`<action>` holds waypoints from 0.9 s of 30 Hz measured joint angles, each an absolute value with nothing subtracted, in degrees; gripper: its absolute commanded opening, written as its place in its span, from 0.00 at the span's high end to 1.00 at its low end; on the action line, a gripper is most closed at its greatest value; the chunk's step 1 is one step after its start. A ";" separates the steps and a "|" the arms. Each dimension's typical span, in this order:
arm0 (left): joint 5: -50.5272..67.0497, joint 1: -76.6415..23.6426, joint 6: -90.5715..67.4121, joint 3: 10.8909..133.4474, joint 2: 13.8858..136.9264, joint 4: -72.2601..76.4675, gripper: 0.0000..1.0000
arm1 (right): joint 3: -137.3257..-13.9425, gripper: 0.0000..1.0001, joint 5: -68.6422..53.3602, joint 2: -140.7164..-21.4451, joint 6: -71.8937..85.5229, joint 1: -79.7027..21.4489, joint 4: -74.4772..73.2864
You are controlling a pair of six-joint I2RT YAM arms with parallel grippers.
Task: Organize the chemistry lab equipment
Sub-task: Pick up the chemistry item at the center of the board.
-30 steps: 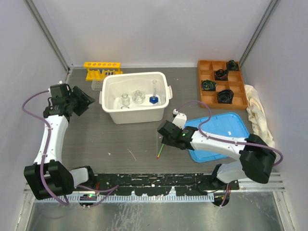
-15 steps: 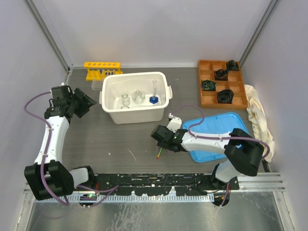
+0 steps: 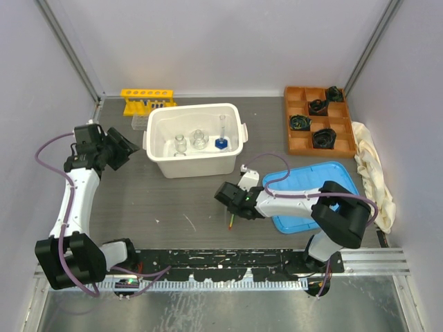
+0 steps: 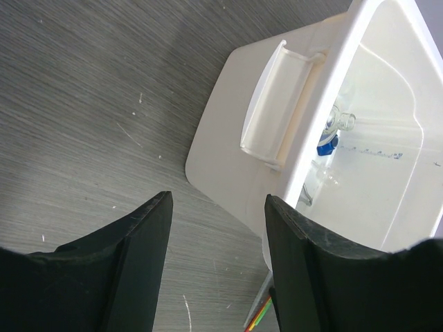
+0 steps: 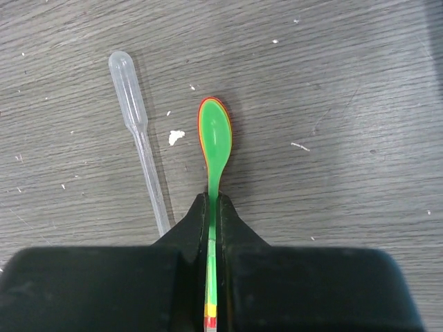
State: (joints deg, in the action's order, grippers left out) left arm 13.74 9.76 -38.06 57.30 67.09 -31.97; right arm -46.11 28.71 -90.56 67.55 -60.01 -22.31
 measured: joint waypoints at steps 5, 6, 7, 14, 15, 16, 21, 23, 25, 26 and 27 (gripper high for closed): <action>13.78 9.76 -38.09 57.30 67.09 -31.97 0.42 | -45.95 0.99 29.28 -88.97 67.02 -60.66 -25.23; 13.82 9.76 -38.06 57.30 67.09 -31.97 0.42 | -46.06 0.99 29.58 -88.29 66.72 -61.04 -26.63; 13.91 9.76 -38.06 57.30 67.09 -31.97 0.42 | -46.44 0.99 30.00 -87.57 66.41 -61.43 -28.36; 14.20 9.74 -38.02 57.28 67.09 -31.97 0.42 | -60.93 0.99 35.66 -78.98 60.88 -66.46 -48.16; 14.17 9.74 -38.02 57.28 67.09 -31.97 0.42 | -63.79 0.99 36.86 -76.95 59.48 -66.81 -50.59; 14.20 9.74 -38.02 57.28 67.09 -31.97 0.42 | -66.37 0.99 38.13 -74.94 58.02 -66.92 -52.53; 14.13 9.08 -38.04 57.28 67.09 -32.01 0.43 | -79.09 0.99 45.52 -67.24 44.27 -66.41 -56.01; 13.72 8.47 -38.09 57.14 67.05 -32.01 0.44 | -83.18 0.99 47.13 -67.26 35.99 -65.65 -53.74; 13.26 7.64 -38.13 57.01 67.00 -32.32 0.44 | -86.41 0.99 47.77 -69.04 28.12 -64.25 -50.81; 13.15 7.16 -38.11 57.08 67.02 -32.80 0.44 | -88.66 0.99 47.42 -71.24 23.35 -63.02 -48.71; 12.91 6.92 -38.15 57.28 67.22 -33.47 0.44 | -90.61 0.99 46.78 -73.45 19.84 -61.78 -46.96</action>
State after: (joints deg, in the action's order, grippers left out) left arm 12.91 6.92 -38.15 57.28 67.22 -33.47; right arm -90.61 46.78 -73.45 19.84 -61.78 -46.96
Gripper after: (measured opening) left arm 0.564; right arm 0.055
